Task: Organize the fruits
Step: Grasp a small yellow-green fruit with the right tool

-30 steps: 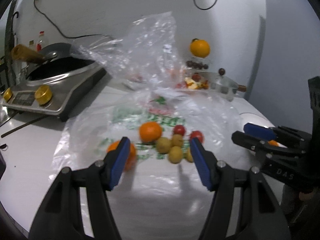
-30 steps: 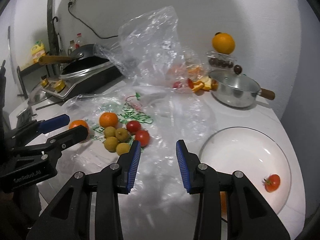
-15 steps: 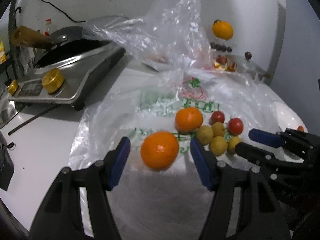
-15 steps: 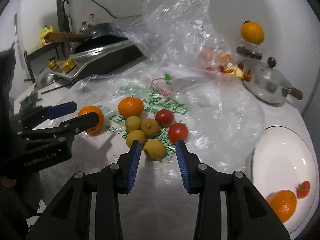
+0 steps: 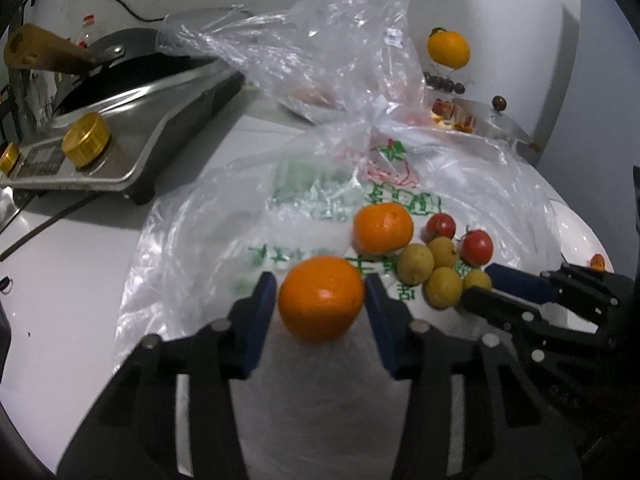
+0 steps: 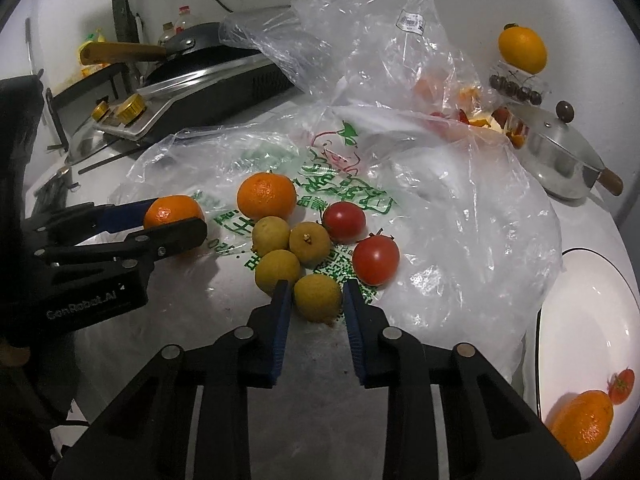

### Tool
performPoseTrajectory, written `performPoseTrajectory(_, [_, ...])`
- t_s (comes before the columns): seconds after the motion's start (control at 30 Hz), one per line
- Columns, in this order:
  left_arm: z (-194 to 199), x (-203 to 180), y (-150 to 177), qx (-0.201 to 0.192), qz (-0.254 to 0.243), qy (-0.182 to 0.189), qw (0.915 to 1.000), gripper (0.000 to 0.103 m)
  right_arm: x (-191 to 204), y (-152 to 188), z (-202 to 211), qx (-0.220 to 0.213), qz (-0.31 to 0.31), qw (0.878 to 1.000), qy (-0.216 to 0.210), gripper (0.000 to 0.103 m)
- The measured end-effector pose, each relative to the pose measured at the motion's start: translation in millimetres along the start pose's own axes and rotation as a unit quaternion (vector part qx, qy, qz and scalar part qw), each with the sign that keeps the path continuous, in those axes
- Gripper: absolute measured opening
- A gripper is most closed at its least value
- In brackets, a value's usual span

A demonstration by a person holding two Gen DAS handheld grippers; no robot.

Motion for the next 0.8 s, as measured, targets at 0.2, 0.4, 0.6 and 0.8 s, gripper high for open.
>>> performPoseTrajectory(0.2, [9, -4, 1, -0.016, -0.007, -0.001, 0.9998, 0.044, 3, 2, 8, -0.015, 0.006, 1.000, 0.004, 0.028])
performPoseTrajectory(0.4, [20, -7, 4, -0.026, -0.004, 0.002, 0.9996, 0.044, 1, 6, 21, -0.025, 0.003, 1.000, 0.005, 0.028])
performPoseTrajectory(0.6, [36, -23, 5, -0.037, -0.006, 0.023, 0.9991, 0.044, -4, 11, 39, -0.038, -0.001, 0.999, 0.007, 0.028])
performPoseTrajectory(0.8, [52, -34, 9, -0.045, -0.009, 0.033, 0.9984, 0.044, -7, 17, 56, -0.053, -0.005, 0.999, 0.010, 0.028])
Point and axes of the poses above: each gripper's, at about its wrist camera, not at the fingertips, and z roughly against the way its jaws point, x to its left, y to its underside, the point moved 2 cm from there along -z, roughly the way its jaws point, and after that the axes turned 7 degrees about y, right-handed, at the moved point
